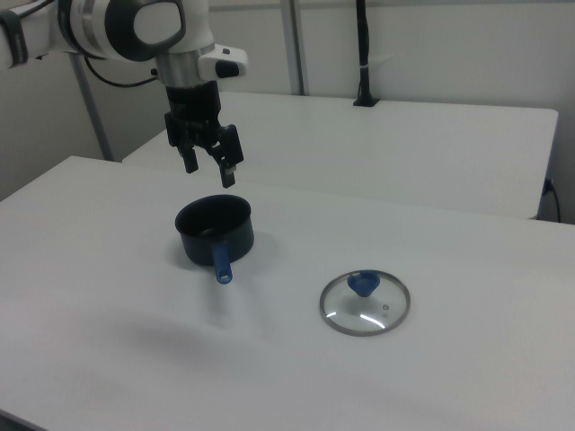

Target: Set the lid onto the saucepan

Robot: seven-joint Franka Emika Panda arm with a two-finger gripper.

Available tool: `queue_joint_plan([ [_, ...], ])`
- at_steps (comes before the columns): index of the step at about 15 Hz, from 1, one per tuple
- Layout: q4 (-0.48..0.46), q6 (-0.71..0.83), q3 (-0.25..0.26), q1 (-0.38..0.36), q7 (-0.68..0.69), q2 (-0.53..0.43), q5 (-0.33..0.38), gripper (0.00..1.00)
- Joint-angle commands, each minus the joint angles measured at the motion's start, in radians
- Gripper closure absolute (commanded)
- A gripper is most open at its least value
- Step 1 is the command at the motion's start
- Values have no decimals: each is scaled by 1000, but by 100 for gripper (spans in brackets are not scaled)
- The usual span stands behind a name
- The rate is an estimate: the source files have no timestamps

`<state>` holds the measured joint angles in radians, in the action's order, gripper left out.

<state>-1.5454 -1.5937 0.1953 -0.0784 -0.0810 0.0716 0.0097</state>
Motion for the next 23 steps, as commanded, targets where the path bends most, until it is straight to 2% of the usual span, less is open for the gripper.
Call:
queue_joint_plan([
  [1,-32,1,-4,2,17,-30,-16,0],
  [14,-30,5,-4,3,20,-29,-16,0],
  [23,-12,-34,4,17,33,7,-8,0],
])
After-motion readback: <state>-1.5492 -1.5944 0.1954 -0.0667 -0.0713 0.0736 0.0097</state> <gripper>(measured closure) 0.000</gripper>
